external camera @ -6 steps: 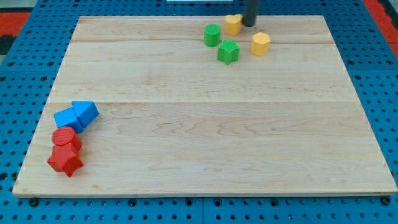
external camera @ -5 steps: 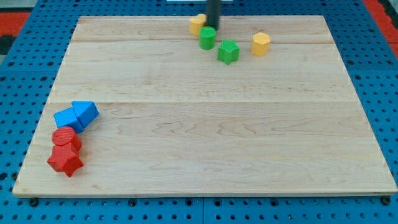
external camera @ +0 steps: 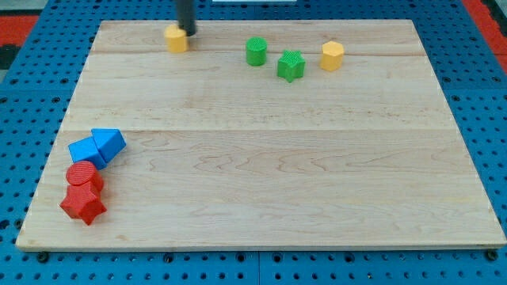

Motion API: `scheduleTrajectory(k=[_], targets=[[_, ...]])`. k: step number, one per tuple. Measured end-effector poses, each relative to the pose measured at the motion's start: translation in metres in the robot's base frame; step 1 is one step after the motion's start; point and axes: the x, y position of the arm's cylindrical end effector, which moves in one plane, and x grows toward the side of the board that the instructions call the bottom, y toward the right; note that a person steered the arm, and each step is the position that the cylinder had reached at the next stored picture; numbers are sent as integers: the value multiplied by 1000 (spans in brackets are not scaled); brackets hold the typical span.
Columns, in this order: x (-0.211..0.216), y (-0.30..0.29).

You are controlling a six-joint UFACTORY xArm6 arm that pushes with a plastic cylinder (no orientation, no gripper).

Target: Slide the yellow heart diagonally to the top right of the blue cube

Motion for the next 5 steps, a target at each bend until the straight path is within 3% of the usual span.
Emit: scheduleTrajectory(k=[1,3,5], targets=[[39,-32],[61,5],[210,93]])
